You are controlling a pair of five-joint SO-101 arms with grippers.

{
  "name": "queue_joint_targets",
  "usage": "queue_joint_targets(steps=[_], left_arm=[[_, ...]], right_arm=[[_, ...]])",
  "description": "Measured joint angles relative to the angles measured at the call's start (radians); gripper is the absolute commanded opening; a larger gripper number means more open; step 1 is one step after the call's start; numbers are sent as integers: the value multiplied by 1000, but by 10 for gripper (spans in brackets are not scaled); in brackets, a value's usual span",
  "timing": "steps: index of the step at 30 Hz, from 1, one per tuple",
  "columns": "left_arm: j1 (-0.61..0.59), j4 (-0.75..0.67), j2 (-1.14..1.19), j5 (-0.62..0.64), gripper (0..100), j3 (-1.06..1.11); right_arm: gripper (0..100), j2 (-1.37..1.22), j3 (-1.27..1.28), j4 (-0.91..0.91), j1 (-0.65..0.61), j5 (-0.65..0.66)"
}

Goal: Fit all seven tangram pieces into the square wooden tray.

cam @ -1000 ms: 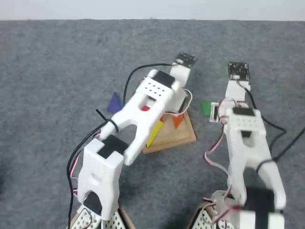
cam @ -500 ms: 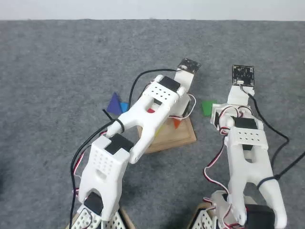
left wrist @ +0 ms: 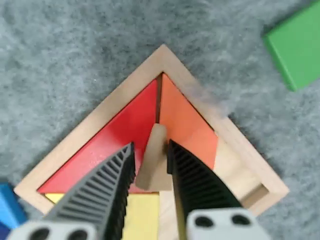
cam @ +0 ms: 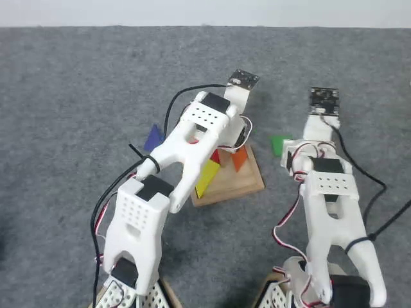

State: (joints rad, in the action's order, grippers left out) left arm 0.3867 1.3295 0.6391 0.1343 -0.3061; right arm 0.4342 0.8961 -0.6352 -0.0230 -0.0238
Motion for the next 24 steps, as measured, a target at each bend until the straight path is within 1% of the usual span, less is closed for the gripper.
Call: queue_joint_targets(steps=[5,13,19,24], left_arm=[[-9,40,0,-6,104,-38],[-18,137,0,-12,104,-167],[-97,140,0,-17,104,-143],[-110,123,0,-41,104,-71]], right_arm=[[194,0,0,0,-6,0],[194,0,0,0,-8,5],[194,0,0,0,-11,14],[194,0,0,0,-9,14]])
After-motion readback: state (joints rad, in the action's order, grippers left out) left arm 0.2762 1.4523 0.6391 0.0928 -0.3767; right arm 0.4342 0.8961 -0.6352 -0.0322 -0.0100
